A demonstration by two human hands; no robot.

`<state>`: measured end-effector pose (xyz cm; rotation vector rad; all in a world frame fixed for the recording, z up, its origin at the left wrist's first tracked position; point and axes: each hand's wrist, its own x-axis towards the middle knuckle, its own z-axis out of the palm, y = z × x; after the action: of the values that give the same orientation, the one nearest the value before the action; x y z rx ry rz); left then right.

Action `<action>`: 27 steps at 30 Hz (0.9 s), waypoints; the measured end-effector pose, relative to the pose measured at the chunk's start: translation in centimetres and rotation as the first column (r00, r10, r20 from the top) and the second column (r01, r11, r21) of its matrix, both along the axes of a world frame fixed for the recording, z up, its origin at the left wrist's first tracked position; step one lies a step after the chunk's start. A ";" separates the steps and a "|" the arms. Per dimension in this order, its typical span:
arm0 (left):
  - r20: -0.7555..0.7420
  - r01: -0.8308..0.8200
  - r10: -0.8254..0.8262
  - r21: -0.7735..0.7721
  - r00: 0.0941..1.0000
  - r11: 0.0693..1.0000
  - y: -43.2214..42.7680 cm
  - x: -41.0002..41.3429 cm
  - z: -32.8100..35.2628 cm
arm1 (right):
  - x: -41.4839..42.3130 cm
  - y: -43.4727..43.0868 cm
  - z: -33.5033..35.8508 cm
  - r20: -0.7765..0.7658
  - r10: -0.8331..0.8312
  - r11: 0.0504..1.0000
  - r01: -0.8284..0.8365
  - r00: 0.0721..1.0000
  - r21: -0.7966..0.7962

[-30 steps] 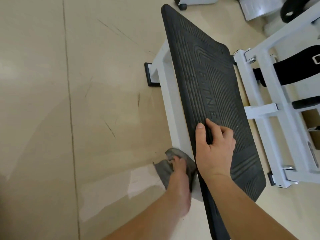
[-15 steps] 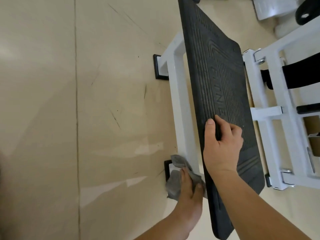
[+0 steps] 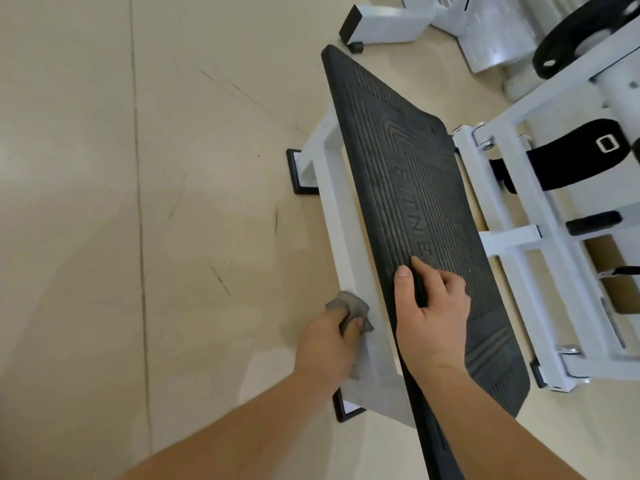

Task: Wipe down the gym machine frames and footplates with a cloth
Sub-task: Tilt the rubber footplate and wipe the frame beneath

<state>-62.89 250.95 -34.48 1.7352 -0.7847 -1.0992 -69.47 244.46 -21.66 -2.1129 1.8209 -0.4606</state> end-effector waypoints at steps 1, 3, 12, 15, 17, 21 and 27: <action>0.063 0.021 -0.017 -0.061 0.998 0.998 0.0 0.6 -0.1 | 0.1 0.0 0.1 -0.018 0.012 1.000 -0.012 1.000 0.002; 0.132 0.076 -0.054 -0.168 0.990 0.983 -0.1 1.5 0.5 | -0.1 -0.4 0.9 -0.113 0.038 0.999 -0.037 0.993 0.011; 0.696 0.609 -0.441 0.007 0.566 0.793 -1.6 2.8 -3.0 | 1.2 -2.8 0.3 -0.034 -0.023 0.996 0.026 0.999 0.088; 0.659 0.664 -0.513 0.028 0.550 0.748 -2.0 4.4 -3.7 | 1.0 -3.3 0.2 -0.030 -0.045 0.990 0.049 0.999 0.133; 0.582 0.603 -0.519 0.060 0.626 0.795 -2.7 4.4 -4.0 | 0.9 -3.3 0.2 0.002 -0.050 0.990 0.050 0.999 0.133; 0.050 0.302 -0.302 0.014 0.952 0.953 -3.1 0.9 -2.7 | 1.1 -3.2 0.3 -0.004 -0.060 0.990 0.060 0.998 0.125; -0.364 -0.090 0.116 0.087 0.924 0.992 -2.5 -2.0 0.1 | 1.2 -3.1 0.3 0.020 -0.075 0.991 0.072 0.997 0.113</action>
<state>-64.91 248.42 -34.37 1.5399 -0.4212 -1.3411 -68.27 241.34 -21.41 -1.9634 1.8708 -0.3902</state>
